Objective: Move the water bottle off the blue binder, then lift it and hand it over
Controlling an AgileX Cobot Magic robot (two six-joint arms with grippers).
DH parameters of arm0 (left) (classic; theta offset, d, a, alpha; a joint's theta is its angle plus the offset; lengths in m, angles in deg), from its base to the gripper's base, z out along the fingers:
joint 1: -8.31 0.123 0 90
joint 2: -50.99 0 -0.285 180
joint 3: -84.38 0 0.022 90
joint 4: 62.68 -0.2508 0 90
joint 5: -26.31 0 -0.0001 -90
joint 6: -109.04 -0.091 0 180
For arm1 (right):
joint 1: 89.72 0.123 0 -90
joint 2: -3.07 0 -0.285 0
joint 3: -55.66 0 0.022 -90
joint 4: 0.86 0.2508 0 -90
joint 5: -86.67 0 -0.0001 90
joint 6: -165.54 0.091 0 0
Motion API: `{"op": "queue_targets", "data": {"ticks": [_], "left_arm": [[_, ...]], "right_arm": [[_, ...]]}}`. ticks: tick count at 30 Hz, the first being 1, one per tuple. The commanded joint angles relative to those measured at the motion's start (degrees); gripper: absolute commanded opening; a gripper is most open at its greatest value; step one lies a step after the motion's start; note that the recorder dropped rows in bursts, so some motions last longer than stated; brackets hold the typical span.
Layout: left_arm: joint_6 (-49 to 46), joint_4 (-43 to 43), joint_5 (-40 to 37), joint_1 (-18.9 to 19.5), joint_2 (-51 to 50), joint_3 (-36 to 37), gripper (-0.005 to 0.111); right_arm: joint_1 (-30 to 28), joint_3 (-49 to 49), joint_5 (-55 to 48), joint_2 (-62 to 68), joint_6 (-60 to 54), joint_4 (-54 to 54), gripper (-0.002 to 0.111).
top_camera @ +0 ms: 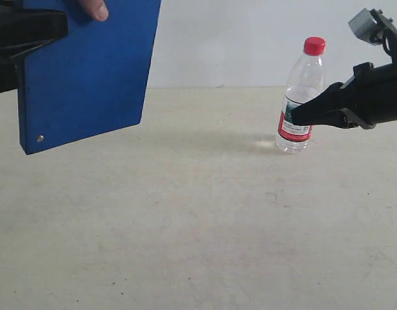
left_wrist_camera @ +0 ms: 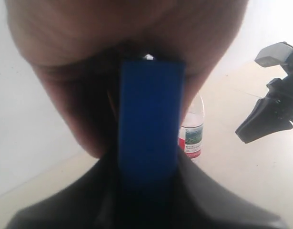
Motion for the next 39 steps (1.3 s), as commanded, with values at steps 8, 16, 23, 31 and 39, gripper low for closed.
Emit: {"op": "queue_targets", "data": {"ticks": [8,16,23,31,39], "left_arm": [[1.5,1.2,1.2,-0.2,-1.9,-0.6,0.008],[1.5,1.2,1.2,-0.2,-4.8,-0.6,0.054],[0.3,1.2,12.1,-0.2,-5.9,-0.6,0.048],[-1.5,1.2,32.7,-0.1,-7.9,-2.6,0.004],[-1.5,0.1,39.8,-0.1,17.0,0.0,0.004]], "right_arm": [[-0.2,-0.1,-0.8,-0.5,0.1,-0.3,0.001],[-0.2,-0.1,-0.7,-0.5,0.1,-0.3,0.001],[-0.2,-0.1,-0.7,-0.5,0.1,-0.3,0.001],[-0.2,-0.1,-3.5,-3.7,1.3,1.7,0.000],[-0.2,-0.1,-4.4,-31.2,1.8,-1.9,0.000]]}}
